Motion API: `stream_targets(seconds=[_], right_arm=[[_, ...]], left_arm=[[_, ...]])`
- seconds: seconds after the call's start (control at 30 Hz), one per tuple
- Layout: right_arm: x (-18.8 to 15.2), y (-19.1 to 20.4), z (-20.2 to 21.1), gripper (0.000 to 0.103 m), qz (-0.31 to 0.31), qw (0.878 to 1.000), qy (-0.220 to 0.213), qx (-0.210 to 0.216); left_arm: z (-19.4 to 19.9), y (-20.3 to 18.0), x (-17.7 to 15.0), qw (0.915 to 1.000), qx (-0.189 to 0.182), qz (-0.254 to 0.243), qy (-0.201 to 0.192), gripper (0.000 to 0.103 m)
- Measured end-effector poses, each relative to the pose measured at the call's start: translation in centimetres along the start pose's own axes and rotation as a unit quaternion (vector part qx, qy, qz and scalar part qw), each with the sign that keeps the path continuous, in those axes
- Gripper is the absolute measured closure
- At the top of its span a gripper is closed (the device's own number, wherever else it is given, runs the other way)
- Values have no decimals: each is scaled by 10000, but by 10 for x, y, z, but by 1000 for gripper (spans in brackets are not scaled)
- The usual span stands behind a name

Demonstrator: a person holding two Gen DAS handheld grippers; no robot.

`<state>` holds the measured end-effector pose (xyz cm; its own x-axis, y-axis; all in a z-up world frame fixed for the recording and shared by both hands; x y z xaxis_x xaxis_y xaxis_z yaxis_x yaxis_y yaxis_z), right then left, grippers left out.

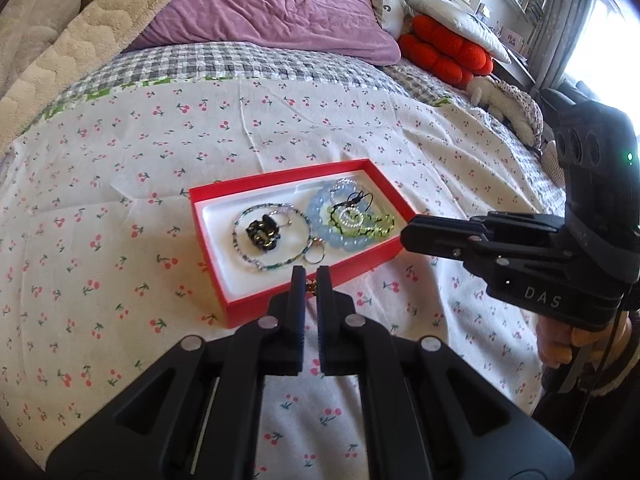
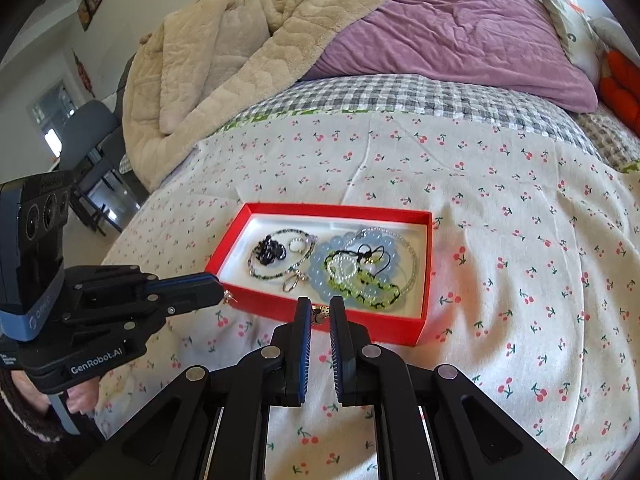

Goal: Organize jewelry
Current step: 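Carry both small gold pieces in the two tools into the red box, then open both tools to drop the gold pieces into the box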

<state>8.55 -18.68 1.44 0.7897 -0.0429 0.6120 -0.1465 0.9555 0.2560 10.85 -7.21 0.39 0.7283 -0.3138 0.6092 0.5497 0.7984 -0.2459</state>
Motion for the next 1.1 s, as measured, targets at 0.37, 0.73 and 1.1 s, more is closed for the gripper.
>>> stream_targets(seconds=[0.37,0.73,1.1], right_arm=[[19,-15,-7,94,-446,9984,34,342],[20,-35,-22,93,-851,9955,190,378],[20,-36,-26,85,-958,9941,286,415]], left_arm=[[-17,9,18,9970,-493,568,170,97],[-32,13,25,9977,-261,581,248,97],[-27,9,27,9992,-64,355,167,92]])
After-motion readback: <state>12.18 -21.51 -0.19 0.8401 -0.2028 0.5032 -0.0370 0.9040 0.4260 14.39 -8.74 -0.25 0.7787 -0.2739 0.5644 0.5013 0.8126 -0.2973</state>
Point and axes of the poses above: each gripper's, at about its wrist camera, not at the fingertips, and z roughly against the way its jaws point, y to its left, x to its top, the point moved 3 cm from there along -z, roughly the way its jaws point, and after that the axes turned 1 degree about -z, right-handed, at the moved point
